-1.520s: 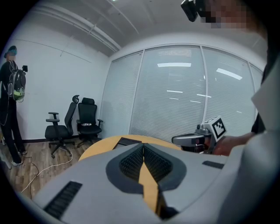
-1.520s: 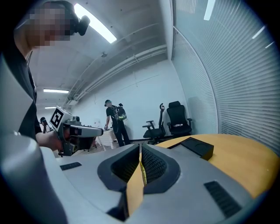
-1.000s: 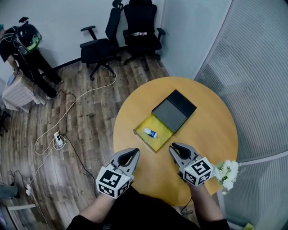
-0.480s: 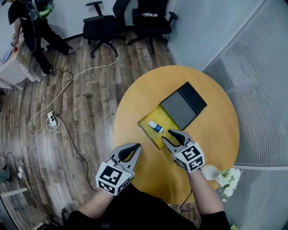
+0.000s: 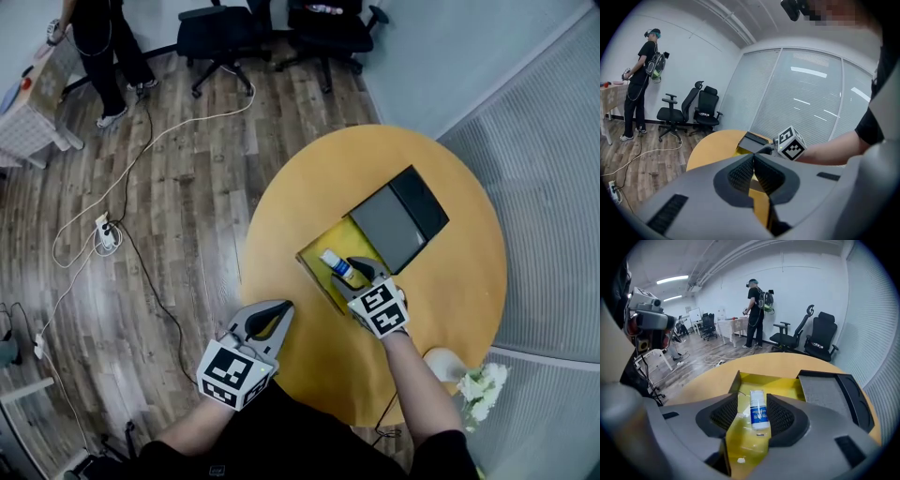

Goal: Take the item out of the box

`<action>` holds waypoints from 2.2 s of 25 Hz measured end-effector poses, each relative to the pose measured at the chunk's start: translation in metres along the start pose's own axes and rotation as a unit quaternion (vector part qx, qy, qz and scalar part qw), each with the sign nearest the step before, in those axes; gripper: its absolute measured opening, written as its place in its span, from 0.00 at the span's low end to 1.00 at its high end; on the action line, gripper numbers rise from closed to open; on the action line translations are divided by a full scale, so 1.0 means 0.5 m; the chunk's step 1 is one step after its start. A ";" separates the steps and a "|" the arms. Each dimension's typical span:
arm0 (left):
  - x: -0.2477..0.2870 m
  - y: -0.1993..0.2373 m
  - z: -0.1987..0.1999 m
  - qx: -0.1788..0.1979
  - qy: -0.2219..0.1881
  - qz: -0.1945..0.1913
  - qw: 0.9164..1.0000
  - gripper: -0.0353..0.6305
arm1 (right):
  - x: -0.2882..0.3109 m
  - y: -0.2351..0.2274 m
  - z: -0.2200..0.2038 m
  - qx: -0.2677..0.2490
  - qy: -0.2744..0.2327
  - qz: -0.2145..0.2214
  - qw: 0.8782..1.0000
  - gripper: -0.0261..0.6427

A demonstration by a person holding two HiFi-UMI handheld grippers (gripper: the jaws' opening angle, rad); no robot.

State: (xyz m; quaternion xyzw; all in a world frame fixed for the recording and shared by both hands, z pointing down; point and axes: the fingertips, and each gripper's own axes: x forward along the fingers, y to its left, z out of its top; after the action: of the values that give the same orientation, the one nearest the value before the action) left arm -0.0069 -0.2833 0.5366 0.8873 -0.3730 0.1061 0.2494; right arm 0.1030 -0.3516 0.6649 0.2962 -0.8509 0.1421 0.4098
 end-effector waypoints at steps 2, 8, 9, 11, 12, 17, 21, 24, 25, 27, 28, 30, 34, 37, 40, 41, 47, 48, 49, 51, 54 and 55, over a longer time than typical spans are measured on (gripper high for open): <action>0.006 0.010 -0.009 -0.004 0.004 0.000 1.000 0.07 | 0.024 -0.010 -0.015 -0.011 0.020 0.001 1.000 0.30; 0.012 0.047 -0.018 -0.013 0.009 0.004 1.000 0.07 | 0.082 -0.028 -0.053 -0.012 0.060 -0.001 0.998 0.30; 0.012 0.053 -0.018 -0.014 0.009 0.004 1.000 0.07 | 0.091 -0.030 -0.058 -0.011 0.068 -0.001 0.998 0.30; 0.009 0.067 -0.019 -0.017 0.011 0.006 1.000 0.07 | 0.106 -0.032 -0.068 -0.008 0.084 0.000 0.996 0.30; 0.008 0.073 -0.020 -0.018 0.012 0.006 1.000 0.07 | 0.113 -0.033 -0.072 -0.006 0.092 0.000 0.996 0.30; -0.001 0.092 -0.011 -0.020 0.009 0.000 1.000 0.07 | 0.138 -0.033 -0.078 0.007 0.111 -0.008 0.994 0.30; -0.005 0.096 0.019 -0.012 -0.001 -0.008 1.000 0.07 | 0.146 -0.044 -0.097 0.008 0.130 -0.026 0.991 0.28; -0.013 0.093 0.040 -0.001 -0.005 -0.018 1.000 0.07 | 0.120 -0.047 -0.089 0.022 0.121 -0.046 0.991 0.27; -0.014 0.090 0.045 0.002 -0.005 -0.023 1.000 0.07 | 0.107 -0.048 -0.083 0.027 0.114 -0.052 0.992 0.27; -0.012 0.082 0.051 0.007 -0.003 -0.032 0.999 0.07 | 0.079 -0.047 -0.069 0.035 0.098 -0.060 0.993 0.27; -0.010 0.075 0.055 0.010 -0.003 -0.037 0.999 0.07 | 0.064 -0.045 -0.061 0.040 0.088 -0.062 0.993 0.27; -0.005 0.053 0.067 0.017 -0.004 -0.050 0.999 0.07 | 0.029 -0.041 -0.045 0.047 0.067 -0.065 0.994 0.26; 0.004 -0.011 0.091 0.041 -0.008 -0.076 0.996 0.07 | -0.044 -0.033 -0.019 0.061 0.023 -0.071 0.995 0.26; 0.005 -0.055 0.108 0.056 -0.010 -0.088 0.994 0.07 | -0.097 -0.021 0.003 0.075 -0.023 -0.070 0.994 0.26; -0.002 -0.093 0.129 0.071 -0.017 -0.091 0.993 0.07 | -0.151 -0.008 0.017 0.095 -0.067 -0.068 0.991 0.26; -0.004 -0.103 0.135 0.077 -0.019 -0.090 0.993 0.07 | -0.169 -0.003 0.021 0.101 -0.082 -0.067 0.989 0.26; -0.005 -0.165 0.152 0.117 -0.017 -0.091 0.989 0.07 | -0.282 0.032 0.031 0.127 -0.170 -0.060 0.975 0.26; -0.006 -0.178 0.156 0.124 -0.016 -0.093 0.988 0.07 | -0.303 0.038 0.030 0.133 -0.185 -0.059 0.972 0.26; -0.007 -0.191 0.159 0.130 -0.016 -0.095 0.987 0.07 | -0.323 0.043 0.029 0.141 -0.201 -0.059 0.968 0.26; -0.006 -0.215 0.165 0.137 -0.017 -0.098 0.986 0.07 | -0.361 0.052 0.021 0.154 -0.228 -0.057 0.960 0.26; -0.003 -0.243 0.174 0.143 -0.022 -0.098 0.985 0.07 | -0.407 0.060 0.003 0.162 -0.255 -0.058 0.951 0.26; -0.004 -0.251 0.177 0.147 -0.025 -0.097 0.984 0.07 | -0.421 0.063 -0.003 0.163 -0.263 -0.061 0.949 0.26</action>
State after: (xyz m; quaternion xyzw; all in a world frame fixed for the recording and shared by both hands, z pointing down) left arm 0.0817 -0.2531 0.4148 0.9487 -0.2715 0.1131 0.1163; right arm 0.1871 -0.2445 0.5012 0.4371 -0.8741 0.1709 0.1252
